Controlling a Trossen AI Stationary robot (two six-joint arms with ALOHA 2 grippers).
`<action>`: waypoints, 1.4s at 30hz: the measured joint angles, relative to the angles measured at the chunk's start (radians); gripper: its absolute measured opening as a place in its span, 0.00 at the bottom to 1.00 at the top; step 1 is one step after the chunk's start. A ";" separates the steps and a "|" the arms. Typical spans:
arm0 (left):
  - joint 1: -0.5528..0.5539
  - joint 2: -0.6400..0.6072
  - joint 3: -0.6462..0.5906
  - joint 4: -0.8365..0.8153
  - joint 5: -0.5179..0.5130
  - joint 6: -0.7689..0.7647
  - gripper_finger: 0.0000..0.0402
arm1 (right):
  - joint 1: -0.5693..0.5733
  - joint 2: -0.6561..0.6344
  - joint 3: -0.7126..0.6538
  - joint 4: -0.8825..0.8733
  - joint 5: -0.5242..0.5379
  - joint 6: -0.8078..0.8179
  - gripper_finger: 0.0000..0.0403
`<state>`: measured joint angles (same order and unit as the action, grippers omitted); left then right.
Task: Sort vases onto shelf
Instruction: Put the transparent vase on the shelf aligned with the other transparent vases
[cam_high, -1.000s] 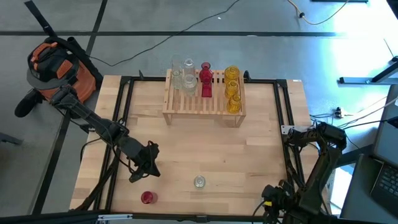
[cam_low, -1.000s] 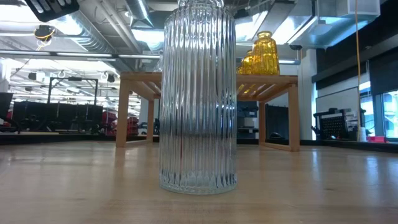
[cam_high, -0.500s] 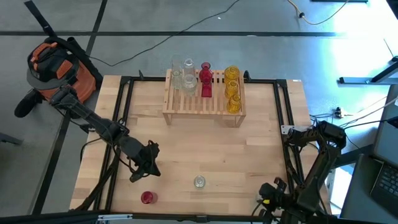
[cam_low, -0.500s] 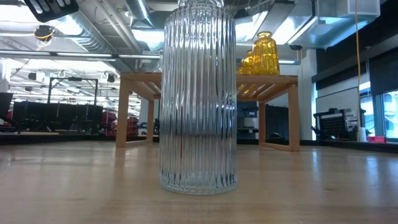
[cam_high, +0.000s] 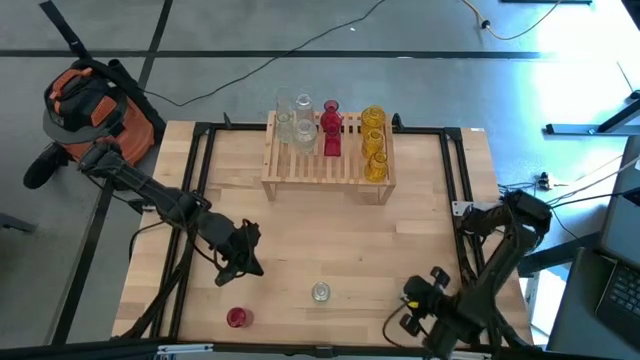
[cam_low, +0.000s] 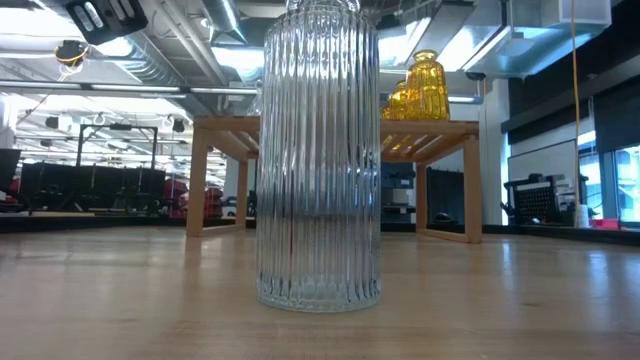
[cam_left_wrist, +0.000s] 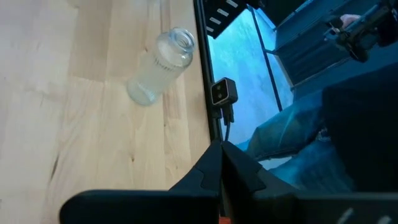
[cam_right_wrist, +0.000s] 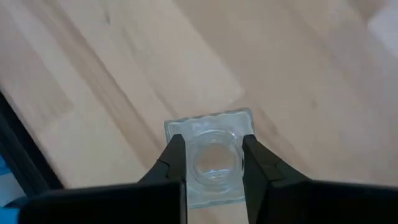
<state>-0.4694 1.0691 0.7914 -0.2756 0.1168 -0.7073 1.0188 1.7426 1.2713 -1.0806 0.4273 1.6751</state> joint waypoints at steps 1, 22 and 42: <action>0.005 0.000 0.000 0.000 0.012 0.003 0.00 | -0.018 -0.011 0.000 0.003 0.007 -0.027 0.14; 0.050 0.000 0.000 -0.009 0.054 0.023 0.00 | -0.829 -0.249 0.110 0.549 -0.226 -1.267 0.14; 0.033 -0.004 0.000 -0.026 0.087 -0.053 0.00 | -1.130 0.093 0.448 0.580 -0.410 -1.715 0.14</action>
<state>-0.4367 1.0653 0.7914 -0.3017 0.2034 -0.7605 -0.1107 1.8358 1.7195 -0.5010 0.0176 -0.0399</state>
